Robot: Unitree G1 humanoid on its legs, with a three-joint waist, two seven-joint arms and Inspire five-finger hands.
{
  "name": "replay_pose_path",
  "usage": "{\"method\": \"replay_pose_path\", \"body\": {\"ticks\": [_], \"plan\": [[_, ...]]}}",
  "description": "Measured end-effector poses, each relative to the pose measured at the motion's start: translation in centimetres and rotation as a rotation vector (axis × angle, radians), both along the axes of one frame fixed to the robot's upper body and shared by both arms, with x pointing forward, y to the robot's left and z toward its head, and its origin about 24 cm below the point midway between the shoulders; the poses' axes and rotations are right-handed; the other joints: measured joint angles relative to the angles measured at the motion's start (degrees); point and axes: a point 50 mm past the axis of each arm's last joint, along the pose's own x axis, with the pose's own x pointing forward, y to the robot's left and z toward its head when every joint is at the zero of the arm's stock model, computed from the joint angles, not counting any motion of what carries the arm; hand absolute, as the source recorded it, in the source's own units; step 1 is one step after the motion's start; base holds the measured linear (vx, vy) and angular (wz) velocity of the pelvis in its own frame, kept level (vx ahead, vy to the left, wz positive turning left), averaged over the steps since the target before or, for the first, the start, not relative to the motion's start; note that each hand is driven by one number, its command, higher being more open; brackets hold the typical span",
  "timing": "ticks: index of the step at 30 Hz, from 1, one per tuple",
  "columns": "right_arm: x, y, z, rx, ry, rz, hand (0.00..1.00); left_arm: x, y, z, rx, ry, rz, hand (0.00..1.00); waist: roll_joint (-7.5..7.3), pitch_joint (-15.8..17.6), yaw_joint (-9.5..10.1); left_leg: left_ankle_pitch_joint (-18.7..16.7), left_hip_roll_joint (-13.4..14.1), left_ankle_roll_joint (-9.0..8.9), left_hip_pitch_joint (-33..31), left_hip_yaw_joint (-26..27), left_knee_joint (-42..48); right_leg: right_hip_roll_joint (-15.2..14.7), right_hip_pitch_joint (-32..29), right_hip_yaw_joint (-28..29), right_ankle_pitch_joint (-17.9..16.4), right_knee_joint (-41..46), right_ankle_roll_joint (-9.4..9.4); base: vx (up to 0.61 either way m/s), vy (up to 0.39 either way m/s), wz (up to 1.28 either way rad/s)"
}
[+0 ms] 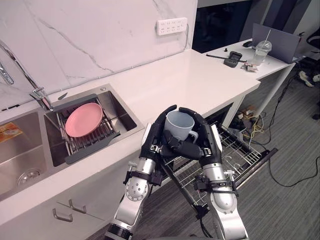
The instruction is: Walk over to the sink, pick up the cup, carry it to the dishwasher, place the cup inside the dishwasher, then close the dishwasher door
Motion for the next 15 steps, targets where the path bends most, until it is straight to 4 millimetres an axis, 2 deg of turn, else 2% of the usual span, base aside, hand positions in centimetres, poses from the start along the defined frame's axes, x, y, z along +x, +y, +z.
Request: {"method": "replay_pose_path", "body": {"ticks": [4, 6, 9, 12, 15], "plan": [[-0.4, -0.2, 0.8, -0.102, -0.047, -0.062, 0.30, -0.4, -0.5, -0.5, 0.008, 0.029, 0.035, 0.90, 0.02, 0.0, -0.04, -0.2, 0.2, -0.20, 0.0, 0.2, 0.2, 0.1, 0.0, 0.1, 0.0, 0.0, 0.00, 0.00, 0.000, 0.00], [-0.4, -1.5, 1.5, -0.143, -0.097, -0.209, 0.30, -1.2, -0.1, -1.4, 0.010, 0.070, 0.071, 0.90, 0.02, 0.0, 0.05, -0.2, 0.2, -0.30, 0.0, 0.2, 0.2, 0.2, 0.0, 0.1, 0.0, 0.1, -0.01, 0.00, 0.000, 0.00], [-1.2, -6.6, 3.1, -0.185, -0.182, -0.547, 0.30, -2.6, 2.6, -3.5, 0.058, 0.170, 0.183, 0.90, 0.01, 0.0, 0.10, -0.2, 0.4, -0.29, 0.2, 0.4, 0.2, 0.3, 0.0, 0.3, 0.0, 0.1, -0.05, 0.00, 0.000, -0.03], [-1.7, -7.9, 3.6, -0.193, -0.209, -0.632, 0.30, -2.4, 3.5, -2.8, 0.060, 0.140, 0.220, 0.90, 0.19, -0.1, -0.33, -0.2, 0.4, -0.21, 0.4, 0.8, 0.2, 0.4, 0.0, 0.6, 0.0, 0.1, -0.06, 0.00, 0.000, -0.08], [-1.7, -7.9, 3.7, -0.200, -0.210, -0.622, 0.30, -2.3, 3.3, -2.2, 0.053, 0.114, 0.209, 0.90, 0.25, -0.2, -0.19, -0.2, 0.4, -0.27, 0.5, 1.1, 0.3, 0.4, 0.0, 0.9, 0.0, 0.1, -0.08, 0.00, 0.000, -0.05]]}}
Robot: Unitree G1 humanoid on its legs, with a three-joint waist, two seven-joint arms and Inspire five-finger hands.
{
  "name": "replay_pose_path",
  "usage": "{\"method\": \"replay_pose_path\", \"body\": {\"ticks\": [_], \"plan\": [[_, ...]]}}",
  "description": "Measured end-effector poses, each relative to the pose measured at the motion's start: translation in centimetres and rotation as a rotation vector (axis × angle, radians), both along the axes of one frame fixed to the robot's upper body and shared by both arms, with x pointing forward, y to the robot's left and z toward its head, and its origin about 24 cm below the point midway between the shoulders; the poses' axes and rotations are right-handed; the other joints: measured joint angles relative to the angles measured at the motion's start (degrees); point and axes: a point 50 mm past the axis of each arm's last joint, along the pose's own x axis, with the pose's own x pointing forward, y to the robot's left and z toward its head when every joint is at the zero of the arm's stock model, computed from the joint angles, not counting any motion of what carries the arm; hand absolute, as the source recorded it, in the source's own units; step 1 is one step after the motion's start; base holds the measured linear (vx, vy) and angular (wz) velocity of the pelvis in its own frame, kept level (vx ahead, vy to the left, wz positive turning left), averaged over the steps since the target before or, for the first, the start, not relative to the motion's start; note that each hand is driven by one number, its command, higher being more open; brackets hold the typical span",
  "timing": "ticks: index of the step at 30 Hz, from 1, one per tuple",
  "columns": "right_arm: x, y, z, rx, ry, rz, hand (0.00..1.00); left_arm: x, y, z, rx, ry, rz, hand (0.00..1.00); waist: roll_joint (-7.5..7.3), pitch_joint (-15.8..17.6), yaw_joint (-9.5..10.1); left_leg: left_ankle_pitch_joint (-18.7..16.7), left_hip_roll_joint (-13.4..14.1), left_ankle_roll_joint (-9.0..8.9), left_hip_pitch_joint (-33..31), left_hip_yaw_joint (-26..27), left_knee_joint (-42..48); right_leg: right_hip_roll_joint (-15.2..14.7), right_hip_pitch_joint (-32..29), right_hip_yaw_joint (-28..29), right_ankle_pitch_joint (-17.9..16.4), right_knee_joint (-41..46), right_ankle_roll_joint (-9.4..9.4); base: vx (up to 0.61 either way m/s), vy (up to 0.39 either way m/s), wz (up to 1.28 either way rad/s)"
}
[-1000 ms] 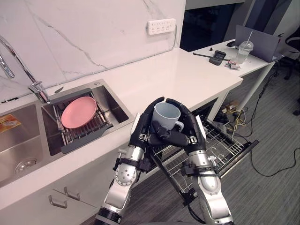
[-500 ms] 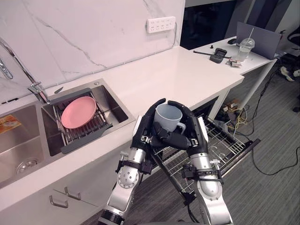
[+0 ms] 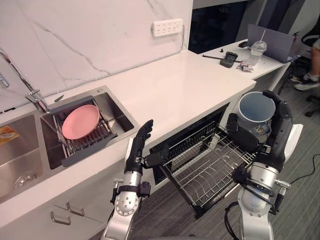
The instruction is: Walk over to the sink, pick up the cup, carry it to the dishwasher, place the cup inside the dishwasher, then close the dishwasher door
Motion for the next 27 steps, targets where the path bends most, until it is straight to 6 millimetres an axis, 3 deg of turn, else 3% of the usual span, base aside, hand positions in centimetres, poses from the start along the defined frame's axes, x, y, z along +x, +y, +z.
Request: {"method": "replay_pose_path", "body": {"ticks": [12, 20, 27], "plan": [[0.3, 0.1, -1.0, 0.006, 0.068, 0.064, 0.30, -0.1, 0.1, 0.1, -0.048, 0.009, -0.049, 0.90, -0.09, -0.1, 0.26, 0.1, 0.0, 0.16, -0.1, 0.0, 0.1, 0.0, 0.0, 0.0, 0.0, 0.0, -0.02, 0.00, 0.000, 0.00], [-1.5, -0.5, -5.9, 0.173, 0.293, 0.153, 0.30, -2.8, 1.6, -1.8, -0.121, 0.122, -0.052, 0.90, -0.19, -0.2, 0.88, 0.0, 0.5, 0.04, -0.4, -0.1, 0.2, 0.0, -0.1, -0.3, 0.0, -0.1, -0.02, 0.00, 0.000, 0.00], [-2.6, -0.6, -8.0, 0.197, 0.404, 0.179, 0.30, -5.6, 3.4, -4.0, -0.111, 0.250, -0.009, 0.90, -0.64, -0.5, 1.86, -0.2, 0.8, -0.18, -1.2, -0.9, 1.1, 0.0, 0.0, -1.5, -0.1, 0.0, -0.19, 0.00, -0.005, 0.07]]}}
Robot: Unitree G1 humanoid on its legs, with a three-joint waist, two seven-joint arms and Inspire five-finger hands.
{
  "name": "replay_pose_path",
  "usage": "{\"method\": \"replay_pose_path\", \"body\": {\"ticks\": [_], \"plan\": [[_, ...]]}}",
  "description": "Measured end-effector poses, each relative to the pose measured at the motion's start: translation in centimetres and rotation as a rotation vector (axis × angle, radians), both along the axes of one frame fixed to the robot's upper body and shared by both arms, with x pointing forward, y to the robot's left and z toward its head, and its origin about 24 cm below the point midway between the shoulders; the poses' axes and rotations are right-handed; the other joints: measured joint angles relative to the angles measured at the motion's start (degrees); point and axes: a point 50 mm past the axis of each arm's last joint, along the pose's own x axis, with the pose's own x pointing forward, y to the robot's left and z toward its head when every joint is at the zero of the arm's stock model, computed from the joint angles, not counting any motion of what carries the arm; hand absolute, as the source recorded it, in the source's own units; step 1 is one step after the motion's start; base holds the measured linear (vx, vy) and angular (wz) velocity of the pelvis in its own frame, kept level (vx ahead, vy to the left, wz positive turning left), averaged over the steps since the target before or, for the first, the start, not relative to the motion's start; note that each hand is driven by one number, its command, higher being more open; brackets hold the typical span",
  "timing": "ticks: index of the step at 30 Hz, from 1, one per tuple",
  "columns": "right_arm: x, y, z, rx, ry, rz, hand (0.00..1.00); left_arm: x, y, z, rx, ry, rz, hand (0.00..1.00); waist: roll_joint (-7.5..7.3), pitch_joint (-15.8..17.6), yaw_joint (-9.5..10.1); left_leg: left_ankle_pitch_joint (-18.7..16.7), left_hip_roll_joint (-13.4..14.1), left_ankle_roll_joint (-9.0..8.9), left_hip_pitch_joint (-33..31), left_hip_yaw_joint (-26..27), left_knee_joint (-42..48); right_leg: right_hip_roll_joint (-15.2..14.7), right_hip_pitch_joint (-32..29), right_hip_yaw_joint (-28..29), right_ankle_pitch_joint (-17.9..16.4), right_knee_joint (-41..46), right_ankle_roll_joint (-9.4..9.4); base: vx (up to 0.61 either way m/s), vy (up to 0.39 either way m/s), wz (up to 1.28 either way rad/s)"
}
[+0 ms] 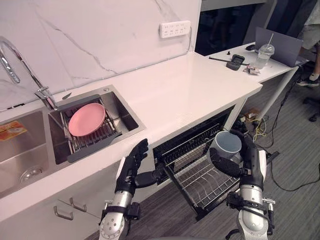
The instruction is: Walk over to the sink, pick up the cup, carry it to the dishwasher, place the cup inside the dishwasher, then close the dishwasher door
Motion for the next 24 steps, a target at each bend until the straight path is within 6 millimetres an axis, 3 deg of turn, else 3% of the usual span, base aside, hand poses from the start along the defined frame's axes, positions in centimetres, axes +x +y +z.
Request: {"method": "replay_pose_path", "body": {"ticks": [9, 13, 17, 24], "plan": [[-0.7, 0.0, -3.9, 0.010, 0.181, 0.042, 0.30, -2.3, 1.3, -4.5, 0.067, 0.226, 0.028, 0.90, -0.80, -0.4, 1.31, 0.1, 0.0, -0.32, -0.8, -1.2, 0.0, -0.1, -0.3, -1.5, -1.0, 1.0, -0.38, -0.01, -0.020, 0.09], [0.3, -0.2, -5.2, -0.012, 0.234, 0.083, 0.30, -3.5, 2.7, -6.5, 0.096, 0.334, 0.080, 0.90, -1.20, 0.1, 1.37, 0.2, 0.2, -0.14, -2.7, -1.9, 1.6, -0.1, -1.3, -2.2, -1.1, 1.2, -0.45, 0.02, -0.017, 0.07], [1.7, -0.2, -5.9, -0.018, 0.253, 0.101, 0.30, -3.2, 3.8, -7.2, 0.144, 0.370, 0.109, 0.90, -2.20, 3.3, 2.25, -0.5, 0.4, -0.25, -4.6, -2.8, 4.0, -0.2, -2.4, -3.0, -1.6, 3.1, -0.90, -0.04, -0.016, 0.12], [5.2, 0.0, -4.9, -0.100, 0.218, 0.165, 0.30, -1.2, 5.2, -7.6, 0.182, 0.362, 0.174, 0.90, -1.67, 10.9, 3.33, -2.7, 1.2, -0.14, -13.1, -3.6, 12.2, 0.0, -9.6, -3.3, -2.7, 9.4, -1.24, -0.09, -0.020, 0.05]]}}
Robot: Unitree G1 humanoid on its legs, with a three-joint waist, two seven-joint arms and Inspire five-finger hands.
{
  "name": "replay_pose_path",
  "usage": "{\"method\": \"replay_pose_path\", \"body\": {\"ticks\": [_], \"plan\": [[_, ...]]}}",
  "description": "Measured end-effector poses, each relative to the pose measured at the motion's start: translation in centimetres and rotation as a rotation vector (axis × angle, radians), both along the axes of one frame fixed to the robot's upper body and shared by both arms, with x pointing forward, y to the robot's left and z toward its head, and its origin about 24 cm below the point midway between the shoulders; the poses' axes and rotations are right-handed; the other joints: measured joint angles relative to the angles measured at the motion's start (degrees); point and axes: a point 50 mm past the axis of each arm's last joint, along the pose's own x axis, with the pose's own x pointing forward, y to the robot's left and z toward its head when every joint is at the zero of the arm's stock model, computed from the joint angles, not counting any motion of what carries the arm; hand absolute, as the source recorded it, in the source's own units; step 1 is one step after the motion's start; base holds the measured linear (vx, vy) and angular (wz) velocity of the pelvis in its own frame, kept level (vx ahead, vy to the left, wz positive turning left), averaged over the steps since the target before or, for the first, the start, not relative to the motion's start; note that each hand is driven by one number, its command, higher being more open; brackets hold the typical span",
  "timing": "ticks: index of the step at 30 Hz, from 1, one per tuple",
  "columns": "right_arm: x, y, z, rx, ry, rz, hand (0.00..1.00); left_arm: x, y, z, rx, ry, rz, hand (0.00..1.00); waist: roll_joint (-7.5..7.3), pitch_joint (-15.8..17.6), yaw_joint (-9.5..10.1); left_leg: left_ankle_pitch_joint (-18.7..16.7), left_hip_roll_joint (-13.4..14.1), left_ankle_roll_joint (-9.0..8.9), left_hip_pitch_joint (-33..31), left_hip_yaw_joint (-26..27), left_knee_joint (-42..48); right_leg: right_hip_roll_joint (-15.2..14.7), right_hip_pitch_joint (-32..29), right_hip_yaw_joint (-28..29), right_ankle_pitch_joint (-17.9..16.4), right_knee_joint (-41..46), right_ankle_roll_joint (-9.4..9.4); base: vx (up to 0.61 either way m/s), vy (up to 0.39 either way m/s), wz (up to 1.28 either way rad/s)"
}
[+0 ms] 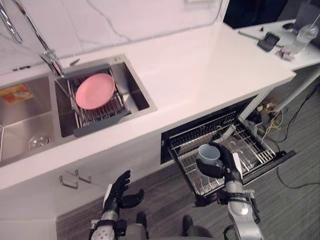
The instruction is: Walk over to the sink, pick up the cup, carry it to the dishwasher, place the cup inside the dishwasher, then close the dishwasher door
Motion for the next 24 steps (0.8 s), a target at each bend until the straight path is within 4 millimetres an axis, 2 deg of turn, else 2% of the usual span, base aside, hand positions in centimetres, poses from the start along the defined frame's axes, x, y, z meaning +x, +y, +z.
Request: {"method": "replay_pose_path", "body": {"ticks": [6, 14, 24], "plan": [[1.8, -0.1, 0.9, -0.032, -0.030, 0.013, 0.30, 1.4, 0.1, 0.0, 0.007, -0.015, 0.018, 0.90, 0.56, 3.6, 0.69, -1.5, 0.2, 0.33, -3.5, 0.3, 3.5, -0.2, -3.6, 0.0, -1.1, 3.8, -0.03, -0.04, -0.005, 0.02], [4.5, -0.3, 3.4, -0.088, -0.125, 0.024, 0.30, 2.9, -0.2, 0.2, 0.008, -0.038, 0.017, 0.90, 2.64, 7.5, 1.16, -1.7, 0.4, 0.21, -5.9, 1.3, 5.3, -0.5, -6.7, 0.2, -1.4, 6.1, 0.00, -0.01, -0.003, -0.06], [5.8, -0.5, 3.6, -0.114, -0.121, -0.016, 0.30, 4.4, -1.3, 0.4, -0.018, -0.069, 0.007, 0.90, 4.02, 10.0, 1.29, -1.5, 0.5, 0.44, -7.0, 2.9, 5.2, -0.8, -8.6, 0.4, -1.5, 6.7, 0.03, 0.00, -0.003, -0.03]]}}
